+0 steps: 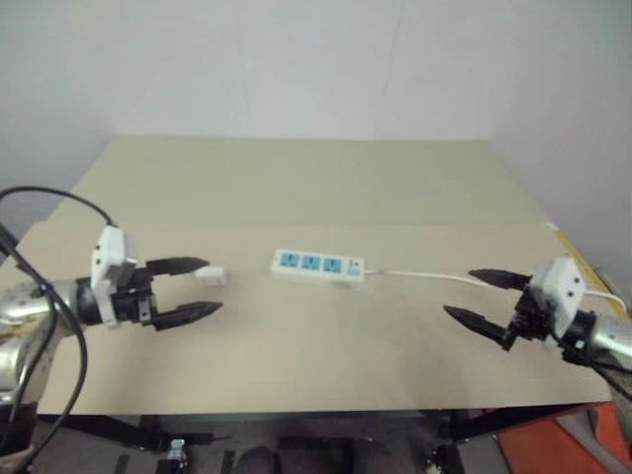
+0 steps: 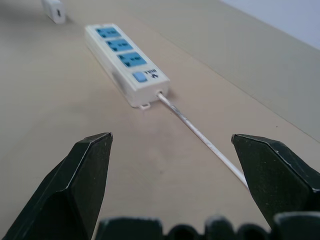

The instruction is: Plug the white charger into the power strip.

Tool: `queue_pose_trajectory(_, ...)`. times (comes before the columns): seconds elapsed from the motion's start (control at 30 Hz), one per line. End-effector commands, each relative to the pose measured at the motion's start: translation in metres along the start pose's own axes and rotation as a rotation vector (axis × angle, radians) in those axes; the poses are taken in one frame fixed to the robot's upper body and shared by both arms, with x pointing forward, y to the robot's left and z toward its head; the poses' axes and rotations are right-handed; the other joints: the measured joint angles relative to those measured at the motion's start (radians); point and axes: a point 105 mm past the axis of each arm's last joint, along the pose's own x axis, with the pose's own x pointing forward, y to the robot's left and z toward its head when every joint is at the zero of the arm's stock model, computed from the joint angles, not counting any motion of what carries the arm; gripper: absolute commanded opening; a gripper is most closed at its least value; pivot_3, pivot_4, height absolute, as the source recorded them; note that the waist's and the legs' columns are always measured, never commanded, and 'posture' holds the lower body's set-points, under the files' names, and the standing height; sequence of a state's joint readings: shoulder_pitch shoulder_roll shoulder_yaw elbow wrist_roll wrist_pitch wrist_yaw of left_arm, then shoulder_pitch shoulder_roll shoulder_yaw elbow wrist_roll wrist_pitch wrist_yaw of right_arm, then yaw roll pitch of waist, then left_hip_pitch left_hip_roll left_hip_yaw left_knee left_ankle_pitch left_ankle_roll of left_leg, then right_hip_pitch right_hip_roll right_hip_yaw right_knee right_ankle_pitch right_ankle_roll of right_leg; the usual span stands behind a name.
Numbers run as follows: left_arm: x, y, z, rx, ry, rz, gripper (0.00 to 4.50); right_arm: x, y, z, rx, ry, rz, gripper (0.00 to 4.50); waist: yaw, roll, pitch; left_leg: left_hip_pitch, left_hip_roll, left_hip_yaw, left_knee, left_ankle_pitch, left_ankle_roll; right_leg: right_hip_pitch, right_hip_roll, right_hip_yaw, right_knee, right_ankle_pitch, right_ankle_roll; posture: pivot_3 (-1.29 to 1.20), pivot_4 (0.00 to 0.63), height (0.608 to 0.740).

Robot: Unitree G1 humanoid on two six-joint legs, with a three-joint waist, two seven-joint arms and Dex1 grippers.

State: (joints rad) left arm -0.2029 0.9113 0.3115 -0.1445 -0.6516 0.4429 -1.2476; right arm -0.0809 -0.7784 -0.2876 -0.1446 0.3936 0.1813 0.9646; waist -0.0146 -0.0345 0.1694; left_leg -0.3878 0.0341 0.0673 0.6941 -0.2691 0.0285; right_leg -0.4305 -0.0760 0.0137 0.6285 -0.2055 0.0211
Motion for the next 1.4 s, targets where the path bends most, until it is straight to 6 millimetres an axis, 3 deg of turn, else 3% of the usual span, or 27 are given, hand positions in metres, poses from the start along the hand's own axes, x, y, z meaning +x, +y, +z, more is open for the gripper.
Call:
queue_pose_trajectory(0.03,0.003,-0.003,0.015,0.051,-0.025,-0.022,4.50,0.024,-0.014,-0.016,-0.085,0.050,-0.077,4.46,-0.002,0.000,0.000,0.000,0.000,0.000,0.000,0.000,0.000,0.000,0.000,0.000,0.000,0.000,0.000,0.00,0.150,0.740)
queue_pose_trajectory(0.23,0.007,-0.003,0.016,0.056,-0.035,-0.032,4.50,0.076,-0.024,-0.030,-0.051,0.061,-0.103,4.46,-0.003,0.000,0.000,-0.002,0.000,0.001,0.000,0.000,0.000,-0.002,0.000,0.000,0.000,0.000,-0.001,0.00,0.150,0.740)
queue_pose_trajectory(0.4,0.009,-0.004,0.016,0.060,-0.035,-0.039,4.50,0.112,-0.024,-0.030,-0.011,0.035,-0.038,4.46,-0.005,0.000,0.000,-0.002,0.000,0.001,-0.001,0.000,0.000,-0.002,0.000,0.000,0.001,0.000,-0.001,0.00,0.150,0.740)
queue_pose_trajectory(0.63,0.008,-0.007,0.018,0.067,-0.030,-0.046,4.50,0.135,-0.019,-0.043,0.019,0.102,0.070,4.46,-0.002,0.000,0.000,-0.002,0.000,0.001,0.000,0.000,0.000,-0.002,0.000,0.000,0.000,0.000,-0.001,0.00,0.150,0.740)
queue_pose_trajectory(0.73,0.007,-0.008,0.017,0.067,-0.027,-0.043,4.50,0.139,-0.016,-0.048,0.027,0.121,0.093,3.88,-0.005,0.000,0.000,-0.002,0.000,0.001,0.000,0.000,0.000,-0.002,0.000,0.000,0.001,0.000,-0.001,0.00,0.150,0.740)
queue_pose_trajectory(1.1,0.003,-0.009,0.012,0.061,-0.021,-0.036,4.50,0.132,0.009,-0.039,-0.012,0.022,0.225,0.15,-0.004,0.000,0.000,-0.001,0.000,-0.001,-0.001,0.000,0.000,-0.002,0.000,0.000,0.001,0.000,-0.001,0.00,0.150,0.740)
queue_pose_trajectory(1.4,0.006,-0.009,0.013,0.060,-0.028,-0.060,4.50,0.096,0.055,-0.016,-0.040,-0.115,0.326,0.01,-0.004,0.000,0.000,-0.001,0.000,-0.003,-0.001,0.000,0.000,-0.002,0.000,0.000,0.002,0.000,-0.001,0.00,0.150,0.740)
